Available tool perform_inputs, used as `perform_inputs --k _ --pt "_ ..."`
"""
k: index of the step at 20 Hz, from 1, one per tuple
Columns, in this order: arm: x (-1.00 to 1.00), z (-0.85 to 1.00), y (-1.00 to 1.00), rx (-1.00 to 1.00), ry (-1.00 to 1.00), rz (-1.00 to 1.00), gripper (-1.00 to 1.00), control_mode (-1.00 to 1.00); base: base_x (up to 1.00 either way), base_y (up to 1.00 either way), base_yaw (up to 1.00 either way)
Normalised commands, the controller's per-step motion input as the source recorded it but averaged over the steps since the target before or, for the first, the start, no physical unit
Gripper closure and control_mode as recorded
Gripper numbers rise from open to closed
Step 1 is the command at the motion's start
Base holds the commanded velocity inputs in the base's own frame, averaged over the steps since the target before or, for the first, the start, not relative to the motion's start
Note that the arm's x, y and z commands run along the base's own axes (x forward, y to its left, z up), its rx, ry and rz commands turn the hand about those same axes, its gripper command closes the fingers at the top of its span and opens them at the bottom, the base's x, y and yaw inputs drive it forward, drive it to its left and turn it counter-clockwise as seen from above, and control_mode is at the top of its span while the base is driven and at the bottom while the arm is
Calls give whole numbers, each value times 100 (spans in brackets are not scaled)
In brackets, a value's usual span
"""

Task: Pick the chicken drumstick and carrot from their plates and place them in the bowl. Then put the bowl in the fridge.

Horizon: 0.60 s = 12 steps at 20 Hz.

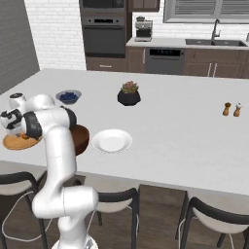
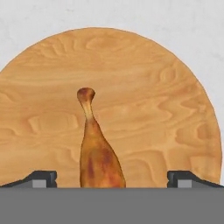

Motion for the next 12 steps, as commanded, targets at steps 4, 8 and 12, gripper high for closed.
perform_inputs --k 4,8,12 --pt "6 -30 18 -2 0 0 -100 -100 0 0 0" --pt "0 -26 0 -1 0 0 -100 -100 0 0 0" --pt "0 -20 0 -1 -1 0 -100 -100 0 0 0"
